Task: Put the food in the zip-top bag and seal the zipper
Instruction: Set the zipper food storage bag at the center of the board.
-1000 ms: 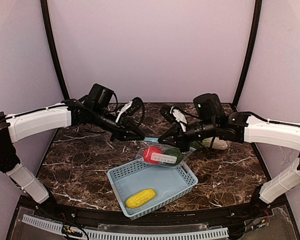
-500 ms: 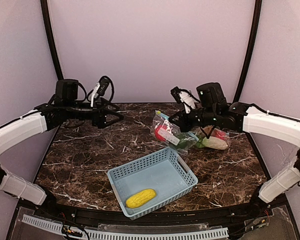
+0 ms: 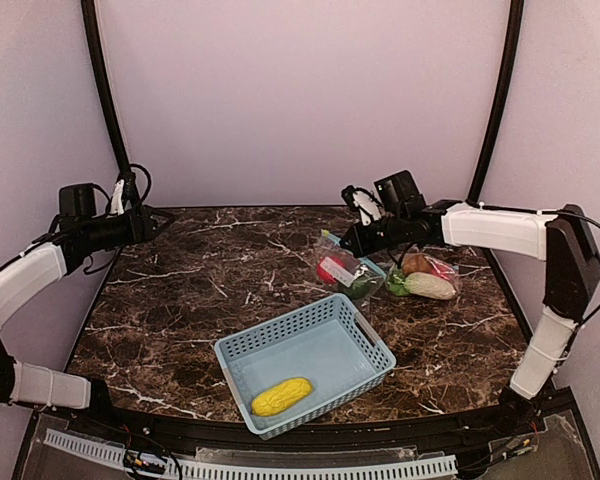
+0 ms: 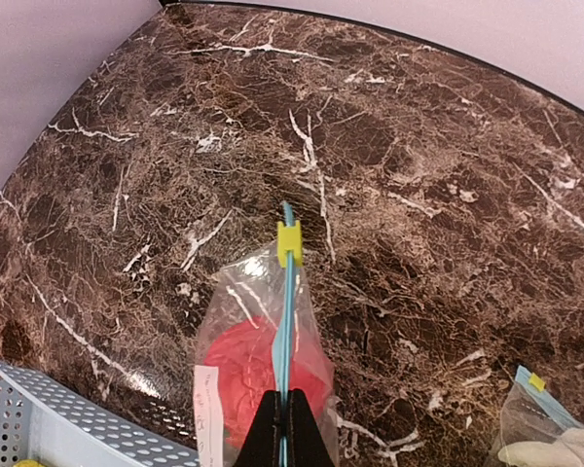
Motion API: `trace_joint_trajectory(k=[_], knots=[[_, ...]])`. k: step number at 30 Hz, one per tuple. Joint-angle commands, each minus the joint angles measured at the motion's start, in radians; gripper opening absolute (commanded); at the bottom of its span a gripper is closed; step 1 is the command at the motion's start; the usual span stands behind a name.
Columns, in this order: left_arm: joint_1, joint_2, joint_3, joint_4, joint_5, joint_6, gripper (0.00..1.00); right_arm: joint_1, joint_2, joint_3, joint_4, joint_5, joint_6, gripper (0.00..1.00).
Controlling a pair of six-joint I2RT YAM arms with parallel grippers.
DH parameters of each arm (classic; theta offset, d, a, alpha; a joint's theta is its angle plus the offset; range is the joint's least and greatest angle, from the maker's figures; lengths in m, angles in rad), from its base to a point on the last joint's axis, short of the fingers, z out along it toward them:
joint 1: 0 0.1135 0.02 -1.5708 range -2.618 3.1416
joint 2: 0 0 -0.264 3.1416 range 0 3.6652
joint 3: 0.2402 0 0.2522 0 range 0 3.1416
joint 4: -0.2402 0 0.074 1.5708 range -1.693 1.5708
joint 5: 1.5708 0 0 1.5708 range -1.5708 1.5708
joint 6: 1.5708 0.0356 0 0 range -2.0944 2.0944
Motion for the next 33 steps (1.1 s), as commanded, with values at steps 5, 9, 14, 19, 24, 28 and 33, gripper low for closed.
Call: trace_joint_trajectory(k=[5,9,14,19,24,28,33], knots=[[0.069,-0.046,0.006,-0.079,-0.076,0.024,0.82,-0.122,0.137,0.094,0.041,-0.145,0.039,0.06],[0.069,-0.059,0.012,-0.116,-0.135,0.056,0.82,-0.150,0.176,0.129,0.017,-0.130,0.024,0.27],[0.069,-0.072,0.017,-0.133,-0.159,0.074,0.82,-0.157,0.148,0.144,-0.025,-0.026,-0.014,0.47],[0.074,-0.078,0.017,-0.141,-0.167,0.068,0.84,-0.181,0.042,0.082,-0.031,0.054,-0.024,0.76],[0.087,-0.068,0.041,-0.178,-0.172,0.087,0.84,-0.250,-0.070,-0.025,-0.032,0.066,-0.001,0.85],[0.088,-0.124,0.025,-0.168,-0.197,0.113,0.87,-0.291,-0.173,-0.121,-0.029,0.098,0.022,0.90],[0.088,-0.261,-0.028,-0.169,-0.321,0.113,0.95,-0.335,-0.351,-0.261,0.001,0.151,0.062,0.94]])
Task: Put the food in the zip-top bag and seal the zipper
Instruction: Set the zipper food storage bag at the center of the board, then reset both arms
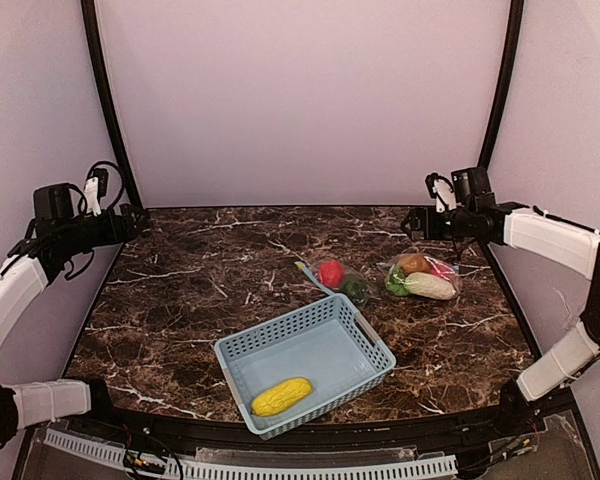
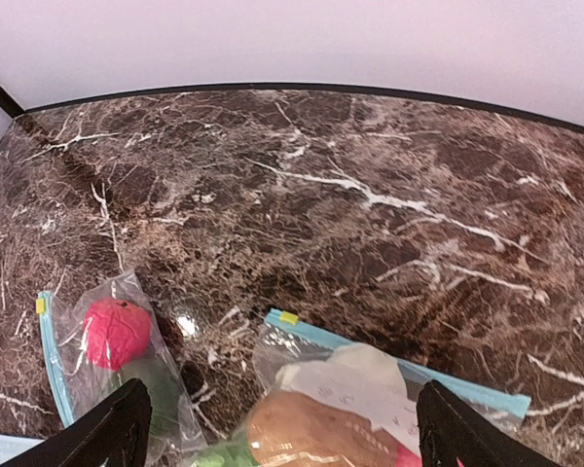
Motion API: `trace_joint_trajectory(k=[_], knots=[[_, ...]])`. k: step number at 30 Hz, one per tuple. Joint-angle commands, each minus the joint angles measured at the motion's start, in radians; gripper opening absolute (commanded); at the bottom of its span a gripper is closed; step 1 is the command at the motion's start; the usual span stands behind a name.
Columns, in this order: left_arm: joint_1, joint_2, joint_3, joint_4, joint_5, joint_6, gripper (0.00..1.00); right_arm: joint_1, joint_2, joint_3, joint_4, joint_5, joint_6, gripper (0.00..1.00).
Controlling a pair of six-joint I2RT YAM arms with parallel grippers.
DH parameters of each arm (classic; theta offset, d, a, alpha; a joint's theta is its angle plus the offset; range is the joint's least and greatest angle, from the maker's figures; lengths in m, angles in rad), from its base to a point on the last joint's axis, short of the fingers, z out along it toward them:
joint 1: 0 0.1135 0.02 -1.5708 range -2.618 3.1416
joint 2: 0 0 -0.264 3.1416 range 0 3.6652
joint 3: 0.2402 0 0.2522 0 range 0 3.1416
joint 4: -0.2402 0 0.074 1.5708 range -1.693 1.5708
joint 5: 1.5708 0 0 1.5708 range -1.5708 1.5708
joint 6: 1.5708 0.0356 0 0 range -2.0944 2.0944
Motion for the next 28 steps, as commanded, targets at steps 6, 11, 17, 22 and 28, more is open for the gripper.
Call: trace_joint_trajectory(k=[6,11,17,22,28], knots=[[0.003,-0.262,-0.064,-0.097,-0.246,0.073,0.99,-0.027,-0.389,-0.312,0.232,0.160,0.015,0.99],[0.004,-0.332,-0.110,-0.132,-0.273,0.098,0.99,-0.028,-0.573,-0.480,0.367,0.174,-0.031,0.99],[0.004,-0.339,-0.138,-0.143,-0.268,0.093,0.99,-0.030,-0.684,-0.588,0.399,0.185,-0.050,0.99],[0.004,-0.318,-0.132,-0.149,-0.260,0.093,0.99,-0.029,-0.720,-0.612,0.396,0.172,-0.053,0.99],[0.004,-0.317,-0.129,-0.163,-0.278,0.097,0.99,-0.030,-0.732,-0.613,0.391,0.173,-0.057,0.99]])
